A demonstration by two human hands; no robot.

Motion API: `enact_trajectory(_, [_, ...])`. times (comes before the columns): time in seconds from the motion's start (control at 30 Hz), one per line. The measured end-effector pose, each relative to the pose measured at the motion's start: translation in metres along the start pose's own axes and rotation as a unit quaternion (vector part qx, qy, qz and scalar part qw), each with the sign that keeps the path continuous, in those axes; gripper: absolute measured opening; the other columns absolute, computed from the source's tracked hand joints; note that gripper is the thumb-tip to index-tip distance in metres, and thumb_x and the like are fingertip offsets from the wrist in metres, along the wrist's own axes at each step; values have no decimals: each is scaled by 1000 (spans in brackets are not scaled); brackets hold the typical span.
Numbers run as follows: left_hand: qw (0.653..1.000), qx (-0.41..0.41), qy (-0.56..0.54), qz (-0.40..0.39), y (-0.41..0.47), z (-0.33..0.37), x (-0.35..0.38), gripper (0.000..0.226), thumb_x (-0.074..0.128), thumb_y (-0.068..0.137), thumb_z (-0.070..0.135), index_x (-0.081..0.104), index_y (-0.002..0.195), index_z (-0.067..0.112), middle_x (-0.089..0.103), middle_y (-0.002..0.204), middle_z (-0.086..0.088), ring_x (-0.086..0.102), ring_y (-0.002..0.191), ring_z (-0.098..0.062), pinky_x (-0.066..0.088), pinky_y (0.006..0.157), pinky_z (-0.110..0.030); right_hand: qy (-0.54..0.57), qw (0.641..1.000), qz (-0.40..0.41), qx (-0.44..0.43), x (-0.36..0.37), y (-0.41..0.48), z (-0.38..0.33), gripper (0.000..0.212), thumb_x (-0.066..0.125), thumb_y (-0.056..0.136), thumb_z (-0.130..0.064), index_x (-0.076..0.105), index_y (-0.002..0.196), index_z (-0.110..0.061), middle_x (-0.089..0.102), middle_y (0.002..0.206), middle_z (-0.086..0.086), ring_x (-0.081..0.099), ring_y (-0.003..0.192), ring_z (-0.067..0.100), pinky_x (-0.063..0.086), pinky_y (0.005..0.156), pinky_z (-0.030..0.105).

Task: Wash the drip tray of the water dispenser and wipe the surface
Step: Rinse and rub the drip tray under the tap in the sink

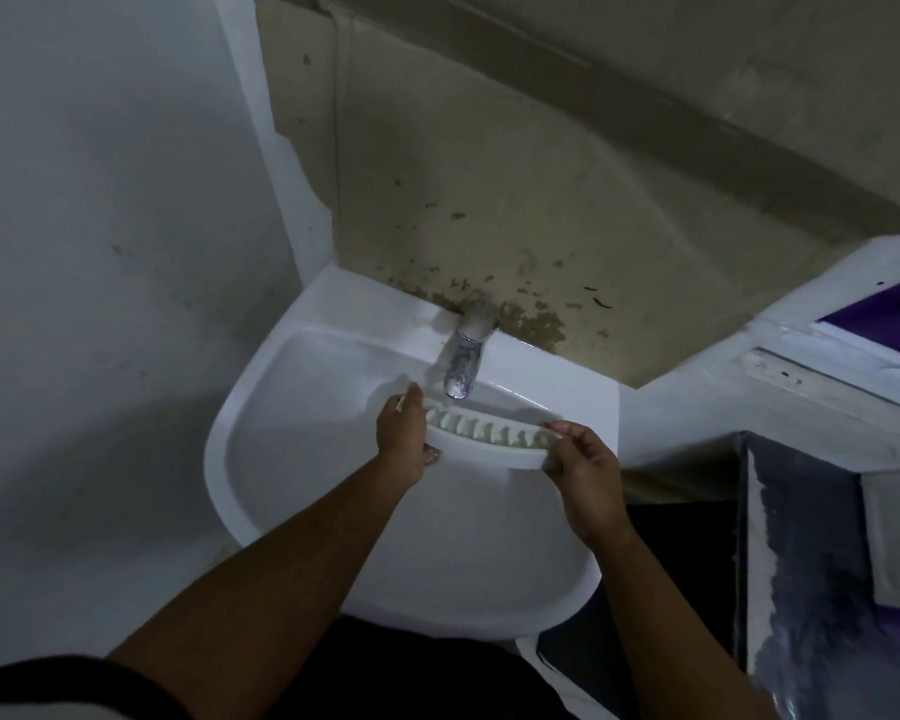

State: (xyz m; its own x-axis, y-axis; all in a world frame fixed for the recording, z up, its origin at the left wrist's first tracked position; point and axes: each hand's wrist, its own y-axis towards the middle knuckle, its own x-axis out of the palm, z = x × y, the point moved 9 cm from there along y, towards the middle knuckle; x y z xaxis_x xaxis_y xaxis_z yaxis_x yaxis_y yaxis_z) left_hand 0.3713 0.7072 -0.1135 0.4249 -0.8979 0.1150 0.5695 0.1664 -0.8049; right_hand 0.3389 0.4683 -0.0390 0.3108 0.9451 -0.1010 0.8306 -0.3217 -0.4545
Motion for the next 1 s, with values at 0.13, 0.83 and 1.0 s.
enact_trajectory(0.13, [994,-56,-84,-34,5,-8,-3,23,57,88,37,57,103,19,61,107,-11,62,90,-28,53,71,-40,-37,996,-40,74,18,4,20,33,67,88,-9,53,118,-16,64,111,3,65,102,24,59,80,37])
enact_trajectory(0.83, [994,70,-50,-61,-10,52,-84,28,55,94,29,47,117,14,53,115,-9,57,102,-22,54,72,-42,-385,916,-90,-66,125,14,14,57,74,70,-55,53,109,-19,65,96,6,65,86,24,55,76,34])
enact_trajectory(1.0, [996,71,-45,-33,-6,54,-92,41,56,94,34,46,123,7,51,128,-18,56,113,-30,56,76,-49,-397,903,-109,-124,141,12,10,46,63,87,-45,59,109,-5,70,101,17,66,95,33,51,79,34])
